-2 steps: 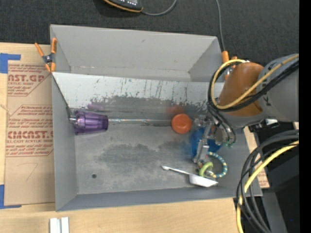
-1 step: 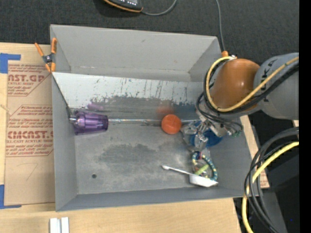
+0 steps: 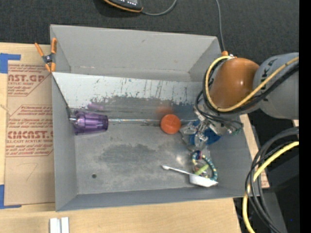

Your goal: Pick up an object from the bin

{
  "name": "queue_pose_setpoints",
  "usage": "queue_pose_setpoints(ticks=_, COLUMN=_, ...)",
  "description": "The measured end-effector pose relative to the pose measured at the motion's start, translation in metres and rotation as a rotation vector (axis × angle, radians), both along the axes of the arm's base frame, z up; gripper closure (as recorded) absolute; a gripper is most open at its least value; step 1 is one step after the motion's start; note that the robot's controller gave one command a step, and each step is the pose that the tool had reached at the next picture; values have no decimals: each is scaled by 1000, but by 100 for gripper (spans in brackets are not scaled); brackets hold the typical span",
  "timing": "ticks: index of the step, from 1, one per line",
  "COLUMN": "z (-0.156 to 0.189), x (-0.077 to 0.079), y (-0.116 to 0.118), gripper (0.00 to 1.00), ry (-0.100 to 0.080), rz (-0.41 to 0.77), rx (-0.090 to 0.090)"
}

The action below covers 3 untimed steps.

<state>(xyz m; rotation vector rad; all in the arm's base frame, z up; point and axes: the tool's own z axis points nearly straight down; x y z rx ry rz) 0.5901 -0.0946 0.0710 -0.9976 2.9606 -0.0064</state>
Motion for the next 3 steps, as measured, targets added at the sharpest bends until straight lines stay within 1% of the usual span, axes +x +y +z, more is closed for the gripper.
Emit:
queue_pose_setpoints(ticks=1, z=6, x=-2, y=1, gripper=100, ry=6, rz=3, rx=2)
queue_pose_setpoints(ticks=2, z=26, x=-3, y=1, gripper=100, ry=8, rz=-8, rx=2)
queue_pose_setpoints(ticks=3, z=46, x=0, y=1, gripper=100, ry=0, rz=-7, rx=1)
